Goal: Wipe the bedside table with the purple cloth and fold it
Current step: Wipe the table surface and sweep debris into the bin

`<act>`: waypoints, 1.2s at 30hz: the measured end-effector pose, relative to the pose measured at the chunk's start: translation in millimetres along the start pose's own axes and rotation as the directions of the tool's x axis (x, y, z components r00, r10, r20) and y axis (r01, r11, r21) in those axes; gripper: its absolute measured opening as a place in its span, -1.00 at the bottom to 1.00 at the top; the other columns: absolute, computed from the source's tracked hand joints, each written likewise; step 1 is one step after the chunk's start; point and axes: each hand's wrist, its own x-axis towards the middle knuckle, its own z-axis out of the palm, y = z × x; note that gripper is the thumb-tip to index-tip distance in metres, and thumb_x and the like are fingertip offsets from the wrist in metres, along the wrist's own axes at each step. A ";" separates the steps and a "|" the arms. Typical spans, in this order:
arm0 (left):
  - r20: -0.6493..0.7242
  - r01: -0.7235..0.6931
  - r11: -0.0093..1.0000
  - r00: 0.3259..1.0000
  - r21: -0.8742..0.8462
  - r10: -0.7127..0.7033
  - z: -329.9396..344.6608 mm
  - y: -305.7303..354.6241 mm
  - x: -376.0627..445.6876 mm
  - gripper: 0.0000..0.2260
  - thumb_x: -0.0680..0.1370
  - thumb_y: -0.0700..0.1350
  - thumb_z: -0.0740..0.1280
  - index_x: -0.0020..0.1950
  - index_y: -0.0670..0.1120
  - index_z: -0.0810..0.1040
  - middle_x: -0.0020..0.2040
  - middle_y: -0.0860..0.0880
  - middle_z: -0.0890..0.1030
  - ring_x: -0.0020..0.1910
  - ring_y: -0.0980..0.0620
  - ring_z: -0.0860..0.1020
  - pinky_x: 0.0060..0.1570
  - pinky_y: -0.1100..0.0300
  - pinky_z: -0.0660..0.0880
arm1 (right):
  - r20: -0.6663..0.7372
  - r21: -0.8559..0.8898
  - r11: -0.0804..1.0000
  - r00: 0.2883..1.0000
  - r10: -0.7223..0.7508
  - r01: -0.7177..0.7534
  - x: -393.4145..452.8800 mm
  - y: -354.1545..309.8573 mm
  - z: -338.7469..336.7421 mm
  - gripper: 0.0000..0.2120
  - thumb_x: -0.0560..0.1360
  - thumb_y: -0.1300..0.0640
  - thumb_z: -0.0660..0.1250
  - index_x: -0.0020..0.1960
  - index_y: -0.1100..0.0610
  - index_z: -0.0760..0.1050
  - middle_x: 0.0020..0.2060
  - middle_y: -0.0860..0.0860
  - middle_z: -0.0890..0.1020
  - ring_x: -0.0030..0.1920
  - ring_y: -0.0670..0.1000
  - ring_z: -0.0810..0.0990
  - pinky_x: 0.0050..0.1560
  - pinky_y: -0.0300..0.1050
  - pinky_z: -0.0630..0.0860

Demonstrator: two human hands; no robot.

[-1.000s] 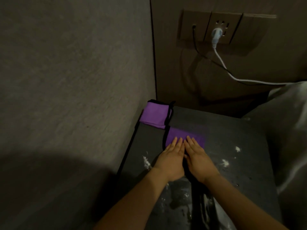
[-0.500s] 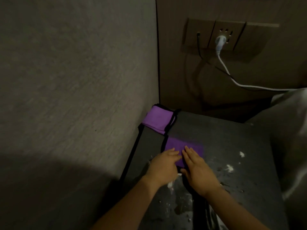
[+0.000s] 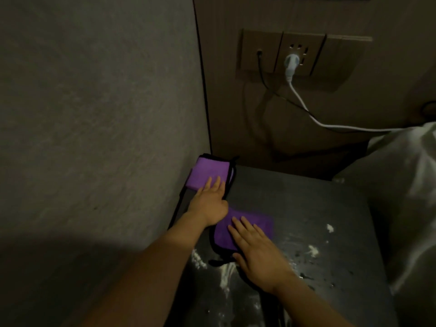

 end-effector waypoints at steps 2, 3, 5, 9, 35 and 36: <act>0.018 0.030 0.999 0.999 -0.042 -0.030 -2.8 9.1 11.0 -0.45 0.58 -0.09 0.03 0.51 -0.11 -0.13 0.55 -0.05 -0.15 0.53 -0.04 -0.16 0.50 0.05 -0.12 | 0.008 -0.014 1.000 1.000 0.003 -0.003 1.7 4.6 0.8 -0.46 0.40 -0.10 0.07 0.31 0.08 0.37 0.29 0.03 0.48 0.29 0.04 0.43 0.34 -0.08 0.20; 0.037 0.040 0.997 0.999 -0.071 -0.038 -4.0 12.7 15.1 -0.46 0.59 -0.09 0.01 0.51 -0.12 -0.14 0.55 -0.06 -0.15 0.53 -0.05 -0.16 0.51 0.04 -0.12 | -0.009 -0.008 1.000 1.000 -0.003 0.003 1.8 5.6 1.7 -0.47 0.41 -0.09 0.07 0.31 0.09 0.36 0.29 0.04 0.48 0.29 0.05 0.43 0.33 -0.09 0.17; 0.048 0.043 0.980 0.998 -0.194 -0.035 -6.1 15.4 18.0 -0.50 0.60 -0.13 -0.01 0.50 -0.15 -0.10 0.55 -0.09 -0.12 0.53 -0.05 -0.13 0.52 0.09 -0.14 | -0.031 0.004 1.000 1.000 -0.001 0.001 1.9 4.7 2.8 -0.49 0.41 -0.06 0.06 0.31 0.10 0.36 0.28 0.04 0.48 0.28 0.06 0.44 0.31 -0.10 0.16; -0.161 0.046 0.789 0.970 -0.612 -0.182 -7.6 -8.6 7.6 -0.59 0.57 -0.32 0.01 0.43 -0.19 0.24 0.50 -0.12 0.20 0.49 0.00 0.16 0.47 0.23 -0.03 | -0.085 0.039 0.999 0.996 0.021 -0.017 8.1 0.5 3.7 -0.52 0.41 -0.01 0.06 0.27 0.10 0.42 0.23 0.03 0.53 0.23 0.04 0.49 0.29 -0.12 0.27; 0.179 0.120 0.987 0.979 -0.107 -0.099 -31.7 -26.9 -5.0 -0.59 0.63 -0.22 -0.11 0.49 -0.18 -0.01 0.54 -0.16 -0.02 0.53 -0.05 0.01 0.46 0.21 -0.05 | -0.024 0.127 0.968 0.977 -0.214 0.215 -4.6 -84.2 27.6 -0.55 0.33 -0.08 0.05 0.08 -0.04 0.57 0.09 -0.12 0.62 0.11 -0.12 0.57 0.05 -0.24 0.50; 0.183 0.112 0.989 0.979 -0.092 -0.094 -31.4 -26.6 -4.8 -0.59 0.63 -0.21 -0.11 0.49 -0.17 -0.01 0.54 -0.15 -0.02 0.53 -0.05 0.01 0.47 0.20 -0.05 | -0.059 0.105 0.969 0.974 -0.217 0.223 -2.9 -84.5 26.7 -0.58 0.31 -0.02 0.06 0.02 -0.03 0.60 0.04 -0.12 0.65 0.05 -0.13 0.60 0.00 -0.27 0.51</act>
